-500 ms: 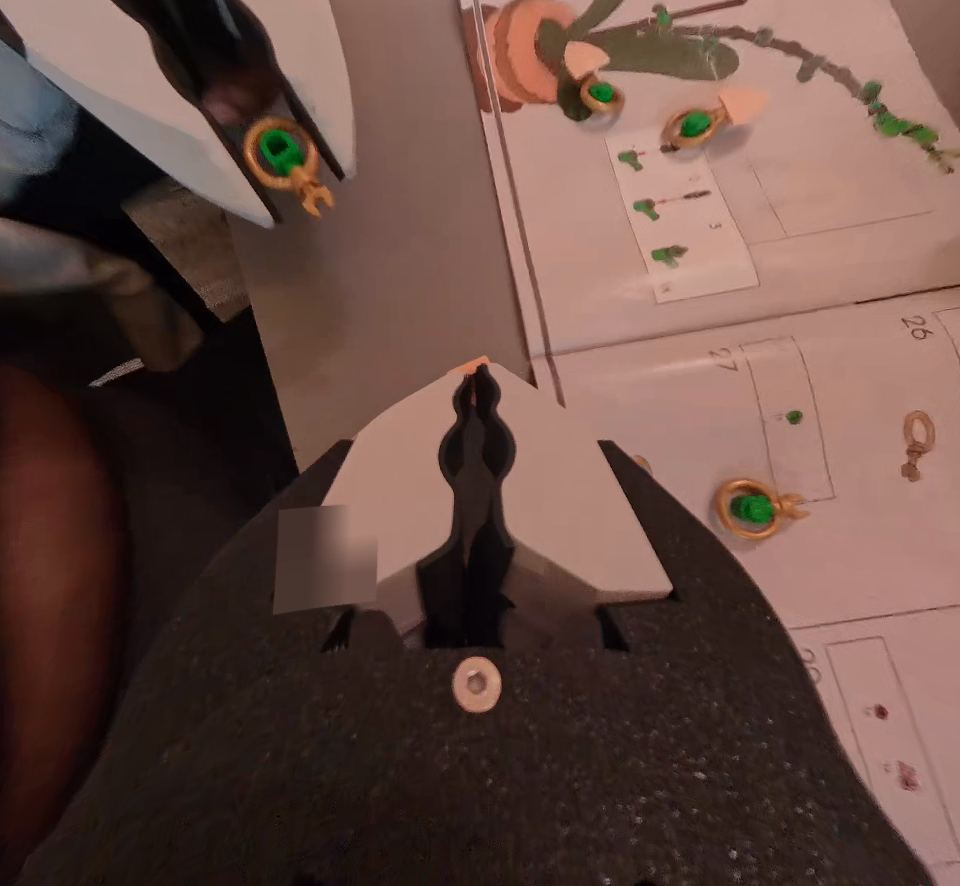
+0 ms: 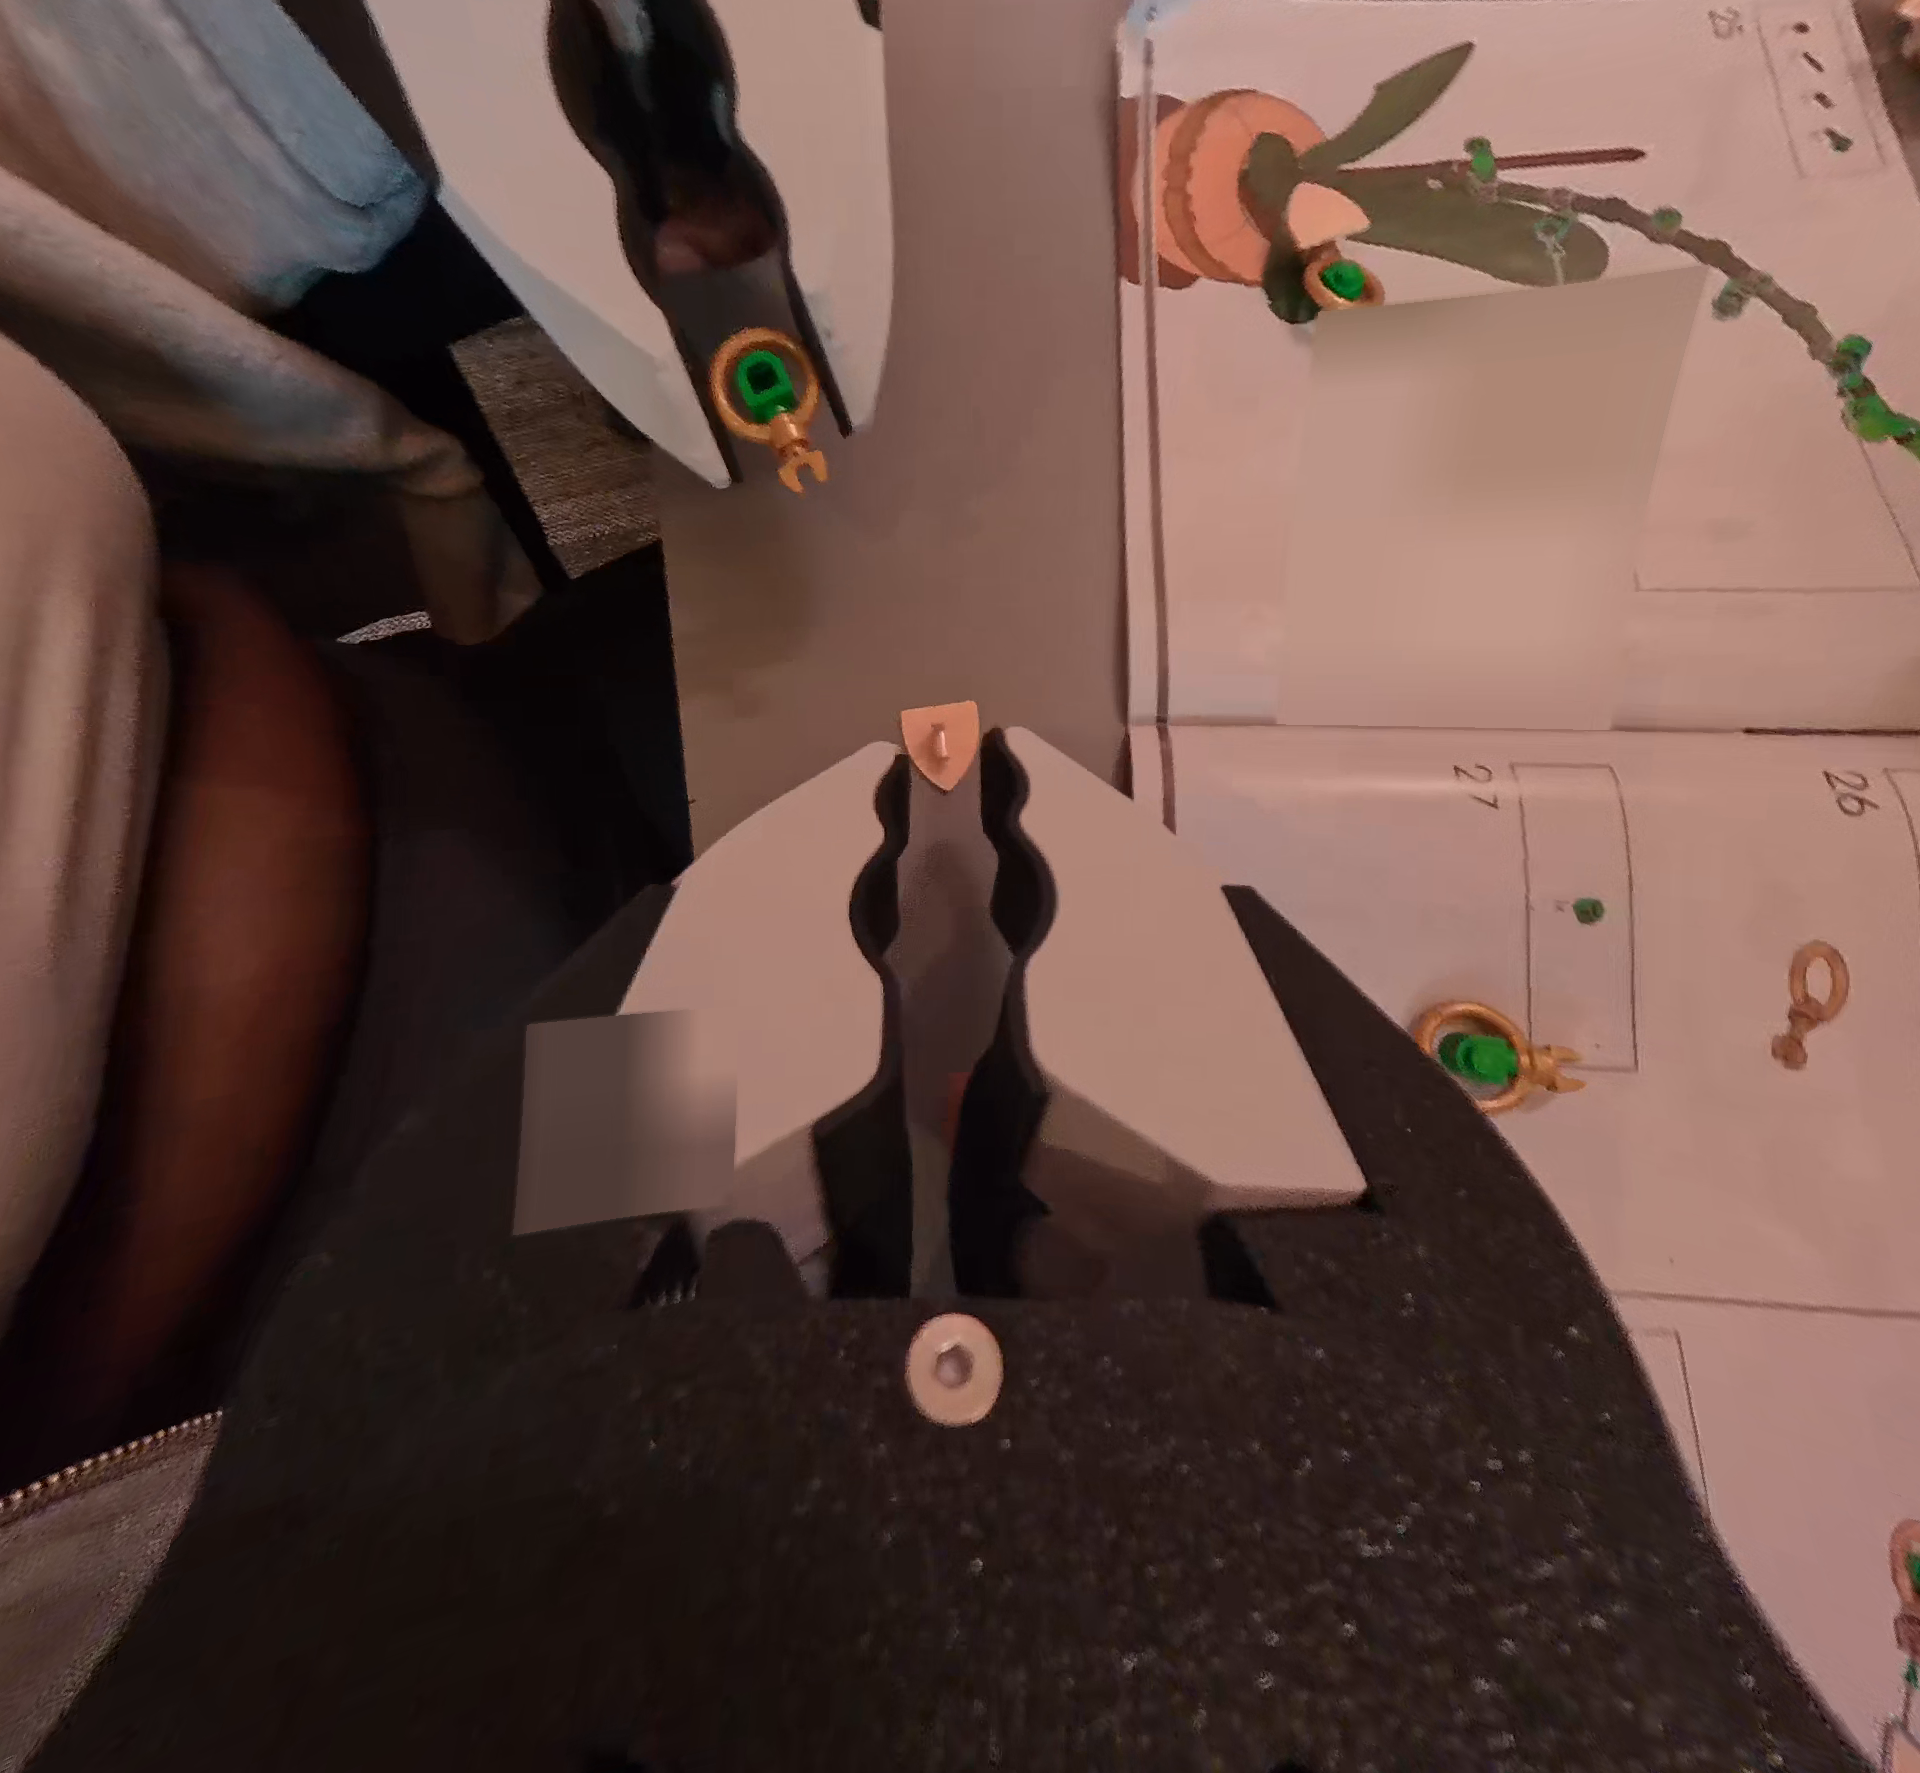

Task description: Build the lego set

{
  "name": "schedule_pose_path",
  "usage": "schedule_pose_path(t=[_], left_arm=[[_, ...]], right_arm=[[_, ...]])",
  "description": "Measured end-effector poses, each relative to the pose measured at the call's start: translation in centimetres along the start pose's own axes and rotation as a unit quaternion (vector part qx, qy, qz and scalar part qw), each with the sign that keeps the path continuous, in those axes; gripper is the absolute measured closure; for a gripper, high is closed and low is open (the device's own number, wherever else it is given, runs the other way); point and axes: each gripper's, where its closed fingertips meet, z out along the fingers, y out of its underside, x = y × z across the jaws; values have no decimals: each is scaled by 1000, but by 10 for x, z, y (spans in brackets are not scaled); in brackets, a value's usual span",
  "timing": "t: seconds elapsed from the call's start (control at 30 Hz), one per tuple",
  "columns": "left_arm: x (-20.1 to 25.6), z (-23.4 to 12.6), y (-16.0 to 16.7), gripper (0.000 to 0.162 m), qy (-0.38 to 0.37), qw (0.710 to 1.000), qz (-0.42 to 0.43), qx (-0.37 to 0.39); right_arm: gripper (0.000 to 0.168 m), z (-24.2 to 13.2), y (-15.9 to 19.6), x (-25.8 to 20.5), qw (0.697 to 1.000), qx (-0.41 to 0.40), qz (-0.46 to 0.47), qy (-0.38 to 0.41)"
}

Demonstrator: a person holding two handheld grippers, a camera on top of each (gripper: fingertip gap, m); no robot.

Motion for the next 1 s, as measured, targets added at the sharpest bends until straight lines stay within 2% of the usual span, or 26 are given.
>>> schedule_pose_path(t=[0.33, 0.6, 0.73, 0.83, 1.0], left_arm=[[0, 0, 1, 143, 1, 1000, 0, -2], [-6, 5, 7, 143, -28, 999, 1, -28], [-3, 8, 12, 143, -27, 998, 19, -50], [-1, 10, 15, 143, -21, 997, 29, -66], [2, 12, 17, 143, -14, 996, 42, -72]], right_arm=[[163, 17, 8, -1, 999, -14, -29, -1], [168, 11, -8, -2, 999, 39, -29, -18], [168, 10, 5, 1, 996, -21, -82, -2], [152, 8, 5, -5, 987, -52, -147, -38], [159, 6, -3, 0, 945, -148, -273, -105]])
